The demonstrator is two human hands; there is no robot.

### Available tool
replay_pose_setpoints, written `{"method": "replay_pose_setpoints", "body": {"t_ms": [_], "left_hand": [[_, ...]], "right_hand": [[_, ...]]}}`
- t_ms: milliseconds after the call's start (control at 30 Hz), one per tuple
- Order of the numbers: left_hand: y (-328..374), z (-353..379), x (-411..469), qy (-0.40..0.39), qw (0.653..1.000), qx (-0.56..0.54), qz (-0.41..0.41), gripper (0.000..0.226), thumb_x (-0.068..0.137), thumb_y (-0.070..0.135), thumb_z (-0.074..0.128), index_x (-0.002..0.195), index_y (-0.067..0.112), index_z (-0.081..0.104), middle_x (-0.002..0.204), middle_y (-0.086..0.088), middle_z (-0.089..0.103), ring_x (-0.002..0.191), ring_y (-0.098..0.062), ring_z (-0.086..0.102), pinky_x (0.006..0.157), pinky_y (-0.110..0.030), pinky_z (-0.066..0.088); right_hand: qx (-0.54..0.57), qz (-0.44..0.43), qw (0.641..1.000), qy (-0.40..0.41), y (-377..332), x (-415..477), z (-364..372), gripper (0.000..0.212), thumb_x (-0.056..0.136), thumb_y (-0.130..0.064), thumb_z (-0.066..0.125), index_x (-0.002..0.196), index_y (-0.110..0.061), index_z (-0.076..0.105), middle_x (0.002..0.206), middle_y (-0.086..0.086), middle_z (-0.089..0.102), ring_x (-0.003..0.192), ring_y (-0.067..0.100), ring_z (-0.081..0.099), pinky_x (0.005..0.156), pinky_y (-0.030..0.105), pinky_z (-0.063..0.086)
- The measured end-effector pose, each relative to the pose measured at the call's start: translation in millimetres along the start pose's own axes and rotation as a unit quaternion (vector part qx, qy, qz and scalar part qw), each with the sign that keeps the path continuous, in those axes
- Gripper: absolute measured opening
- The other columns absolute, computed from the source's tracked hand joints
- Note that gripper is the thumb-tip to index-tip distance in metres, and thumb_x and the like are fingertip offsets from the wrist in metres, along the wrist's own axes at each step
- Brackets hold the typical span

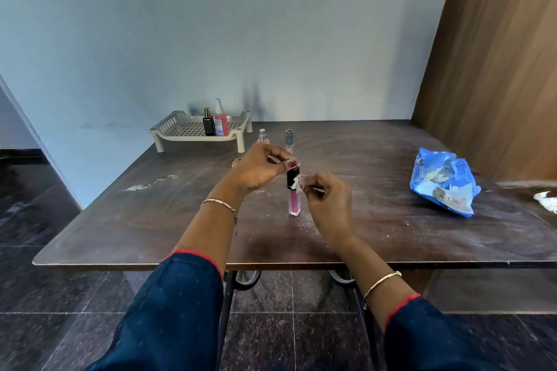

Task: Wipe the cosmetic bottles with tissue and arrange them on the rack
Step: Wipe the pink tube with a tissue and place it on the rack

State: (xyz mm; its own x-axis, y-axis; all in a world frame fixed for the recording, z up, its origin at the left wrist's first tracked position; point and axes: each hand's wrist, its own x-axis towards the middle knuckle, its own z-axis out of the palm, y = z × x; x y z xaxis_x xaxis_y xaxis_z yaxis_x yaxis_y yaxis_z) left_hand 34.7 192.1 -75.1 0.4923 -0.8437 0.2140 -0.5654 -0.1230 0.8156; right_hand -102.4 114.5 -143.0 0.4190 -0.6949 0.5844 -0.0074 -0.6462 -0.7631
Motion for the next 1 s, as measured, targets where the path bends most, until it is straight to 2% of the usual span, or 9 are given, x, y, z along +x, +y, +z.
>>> {"method": "replay_pose_setpoints", "body": {"t_ms": [133, 233, 367, 433, 633, 867, 1000], "left_hand": [[-1, 0, 0, 0.001, 1.000, -0.011, -0.004, 0.013, 0.079, 0.029, 0.074, 0.067, 0.035, 0.072, 0.077, 0.021, 0.069, 0.084, -0.010, 0.062, 0.098, -0.053, 0.044], [-1, 1, 0, -0.005, 1.000, -0.001, -0.003, 0.013, 0.077, 0.033, 0.074, 0.069, 0.042, 0.072, 0.076, 0.026, 0.068, 0.085, -0.009, 0.062, 0.101, -0.056, 0.039], [-1, 3, 1, -0.010, 1.000, -0.012, 0.004, 0.010, 0.079, 0.028, 0.074, 0.071, 0.034, 0.073, 0.077, 0.017, 0.070, 0.083, -0.008, 0.063, 0.098, -0.054, 0.044], [-1, 2, 0, -0.009, 1.000, 0.008, 0.008, 0.006, 0.076, 0.037, 0.074, 0.072, 0.041, 0.073, 0.079, 0.022, 0.070, 0.088, -0.010, 0.064, 0.100, -0.056, 0.040], [5, -3, -6, 0.014, 0.998, 0.062, -0.015, 0.013, 0.077, 0.046, 0.071, 0.069, 0.054, 0.067, 0.074, 0.040, 0.062, 0.085, -0.003, 0.059, 0.103, -0.055, 0.033], [12, 0, -8, 0.011, 0.997, 0.071, -0.012, 0.018, 0.078, 0.044, 0.071, 0.066, 0.056, 0.066, 0.074, 0.043, 0.060, 0.090, -0.003, 0.060, 0.104, -0.053, 0.033], [12, 0, -6, 0.006, 0.997, 0.075, -0.014, 0.015, 0.077, 0.045, 0.072, 0.068, 0.055, 0.066, 0.074, 0.043, 0.060, 0.091, -0.002, 0.060, 0.104, -0.053, 0.033]], "right_hand": [[-0.027, 0.019, 0.999, -0.043, 11, -7, -2, 0.022, 0.077, 0.008, 0.068, 0.077, -0.013, 0.072, 0.078, -0.003, 0.069, 0.075, 0.010, 0.066, 0.072, 0.032, 0.057], [-0.012, 0.058, 0.996, -0.059, 5, 1, -5, 0.021, 0.080, 0.004, 0.067, 0.078, -0.018, 0.071, 0.080, -0.003, 0.070, 0.077, 0.011, 0.066, 0.076, 0.031, 0.057], [0.016, 0.032, 0.999, -0.013, -14, 13, -7, 0.016, 0.083, -0.003, 0.067, 0.081, -0.019, 0.070, 0.080, -0.009, 0.067, 0.077, 0.004, 0.064, 0.070, 0.014, 0.052], [0.012, 0.015, 1.000, -0.002, -16, 13, -6, 0.014, 0.083, -0.002, 0.067, 0.083, -0.016, 0.071, 0.079, -0.011, 0.065, 0.076, 0.003, 0.063, 0.068, 0.009, 0.049], [-0.043, 0.004, 0.998, -0.045, 2, -9, -2, 0.017, 0.081, 0.002, 0.068, 0.090, -0.011, 0.074, 0.086, 0.000, 0.069, 0.078, 0.013, 0.065, 0.074, 0.034, 0.057], [-0.041, -0.018, 0.999, 0.008, -8, -4, 1, 0.015, 0.083, -0.001, 0.066, 0.093, -0.010, 0.072, 0.087, -0.002, 0.065, 0.077, 0.012, 0.062, 0.069, 0.031, 0.055], [-0.047, -0.003, 0.999, -0.019, 5, -17, 1, 0.017, 0.081, 0.003, 0.066, 0.093, -0.008, 0.073, 0.088, 0.000, 0.066, 0.079, 0.013, 0.062, 0.073, 0.033, 0.055]]}}
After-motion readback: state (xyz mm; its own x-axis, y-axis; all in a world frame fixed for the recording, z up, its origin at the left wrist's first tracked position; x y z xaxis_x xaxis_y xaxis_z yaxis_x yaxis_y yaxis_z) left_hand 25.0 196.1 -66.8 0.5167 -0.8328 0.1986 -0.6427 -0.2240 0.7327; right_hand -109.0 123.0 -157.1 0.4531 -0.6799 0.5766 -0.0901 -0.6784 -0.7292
